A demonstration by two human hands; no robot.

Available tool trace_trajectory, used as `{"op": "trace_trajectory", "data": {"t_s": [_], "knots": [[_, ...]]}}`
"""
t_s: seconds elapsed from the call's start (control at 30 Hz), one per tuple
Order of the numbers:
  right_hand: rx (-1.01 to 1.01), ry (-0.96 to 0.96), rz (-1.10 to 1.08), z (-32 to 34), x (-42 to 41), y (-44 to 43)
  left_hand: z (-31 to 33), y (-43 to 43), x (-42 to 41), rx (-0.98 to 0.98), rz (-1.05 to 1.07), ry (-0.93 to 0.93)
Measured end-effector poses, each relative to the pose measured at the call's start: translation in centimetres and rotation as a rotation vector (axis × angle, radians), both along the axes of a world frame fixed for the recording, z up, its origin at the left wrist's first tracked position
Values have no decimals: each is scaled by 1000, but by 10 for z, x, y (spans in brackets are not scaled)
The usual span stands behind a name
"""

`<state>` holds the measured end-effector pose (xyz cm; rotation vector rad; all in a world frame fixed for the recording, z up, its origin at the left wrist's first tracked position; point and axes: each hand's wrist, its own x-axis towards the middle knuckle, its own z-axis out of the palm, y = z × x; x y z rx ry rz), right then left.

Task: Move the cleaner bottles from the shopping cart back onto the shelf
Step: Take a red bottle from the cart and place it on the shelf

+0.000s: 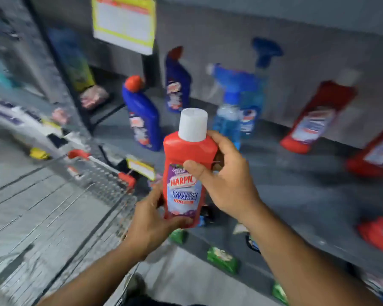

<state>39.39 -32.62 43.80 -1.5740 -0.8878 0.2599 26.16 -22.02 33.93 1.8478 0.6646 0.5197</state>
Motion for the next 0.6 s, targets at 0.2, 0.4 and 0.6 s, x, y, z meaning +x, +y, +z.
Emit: {"op": "trace_trajectory", "data": {"t_s": [0.2, 0.4, 0.6], "knots": [[11, -98, -236, 3, 48, -91, -5, -75, 87, 26, -190, -63], [12, -106, -390, -5, 94, -144, 0, -120, 162, 39, -251, -79], [-14, -87, -411, -14, 115, -163, -8, -134, 184, 60, -331, -58]]}}
